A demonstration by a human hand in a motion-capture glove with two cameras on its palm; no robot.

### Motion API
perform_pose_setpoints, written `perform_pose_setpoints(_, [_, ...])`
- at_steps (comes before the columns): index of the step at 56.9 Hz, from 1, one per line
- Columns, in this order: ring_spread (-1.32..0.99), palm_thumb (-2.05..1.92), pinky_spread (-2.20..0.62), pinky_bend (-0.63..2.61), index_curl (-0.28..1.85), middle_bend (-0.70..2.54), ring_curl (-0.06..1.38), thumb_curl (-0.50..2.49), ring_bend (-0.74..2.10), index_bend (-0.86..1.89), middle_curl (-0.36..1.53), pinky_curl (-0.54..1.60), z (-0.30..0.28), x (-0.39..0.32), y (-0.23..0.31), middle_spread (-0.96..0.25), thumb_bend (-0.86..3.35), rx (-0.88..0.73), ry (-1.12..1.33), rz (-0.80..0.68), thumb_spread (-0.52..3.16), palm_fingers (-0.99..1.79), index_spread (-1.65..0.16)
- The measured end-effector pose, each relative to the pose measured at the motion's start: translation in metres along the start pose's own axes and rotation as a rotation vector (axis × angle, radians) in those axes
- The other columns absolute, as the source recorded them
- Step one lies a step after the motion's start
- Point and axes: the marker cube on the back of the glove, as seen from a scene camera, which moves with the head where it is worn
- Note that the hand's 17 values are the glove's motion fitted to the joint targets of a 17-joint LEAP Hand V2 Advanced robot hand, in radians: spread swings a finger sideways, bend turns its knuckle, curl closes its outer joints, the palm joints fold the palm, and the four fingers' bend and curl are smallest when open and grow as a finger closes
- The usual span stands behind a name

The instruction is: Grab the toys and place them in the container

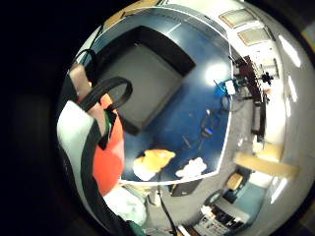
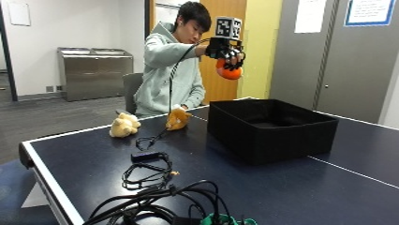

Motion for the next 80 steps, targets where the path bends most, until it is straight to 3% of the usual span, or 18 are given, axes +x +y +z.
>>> perform_pose_setpoints(4, [-0.41,0.84,-0.39,1.06,0.41,0.48,0.51,0.87,1.03,0.19,0.58,0.45,0.006,-0.022,-0.006,-0.37,0.06,0.023,-0.006,-0.153,0.4,0.83,-0.38])
perform_pose_setpoints(11, [-0.41,0.84,-0.39,1.06,0.44,0.45,0.51,0.89,1.03,0.18,0.61,0.45,0.024,-0.034,-0.041,-0.37,0.05,0.023,0.054,0.052,0.41,0.81,-0.38])
perform_pose_setpoints(36, [-0.4,0.84,-0.37,1.1,0.5,0.33,0.53,0.94,1.03,0.15,0.69,0.44,0.077,-0.023,-0.083,-0.37,-0.01,0.022,0.046,0.116,0.51,0.72,-0.38])
perform_pose_setpoints(39, [-0.38,0.82,-0.35,1.14,0.5,0.29,0.51,0.92,0.97,0.14,0.69,0.45,0.082,-0.02,-0.082,-0.36,0.0,-0.011,0.037,0.125,0.64,0.59,-0.37])
perform_pose_setpoints(42, [-0.32,0.71,-0.27,1.11,0.52,0.24,0.51,0.86,0.86,0.16,0.68,0.47,0.083,-0.02,-0.078,-0.31,-0.04,-0.028,0.022,0.13,0.82,0.21,-0.35])
perform_pose_setpoints(43, [-0.26,0.62,-0.22,1.14,0.51,0.18,0.46,0.82,0.69,0.14,0.66,0.47,0.083,-0.019,-0.076,-0.27,-0.09,-0.025,0.015,0.131,0.86,-0.11,-0.34])
perform_pose_setpoints(44, [-0.23,0.56,-0.19,1.17,0.52,0.16,0.46,0.79,0.61,0.15,0.65,0.49,0.082,-0.018,-0.075,-0.24,-0.1,-0.019,0.008,0.13,0.9,-0.24,-0.33])
perform_pose_setpoints(51, [-0.1,0.33,-0.06,1.12,0.42,0.11,0.31,0.65,0.29,0.1,0.54,0.41,0.067,-0.004,-0.055,-0.12,-0.07,0.027,-0.023,0.112,1.05,-0.29,-0.3])
perform_pose_setpoints(66, [-0.01,0.24,0.04,0.99,0.35,0.13,0.29,0.5,0.22,0.14,0.4,0.35,0.035,0.036,0.049,-0.04,-0.02,0.101,0.007,0.083,1.22,-0.17,-0.28])
perform_pose_setpoints(80, [0.01,0.23,0.06,0.94,0.31,0.15,0.29,0.43,0.19,0.13,0.35,0.34,0.077,0.078,0.149,-0.03,-0.01,-0.085,-0.002,0.047,1.26,-0.14,-0.27])
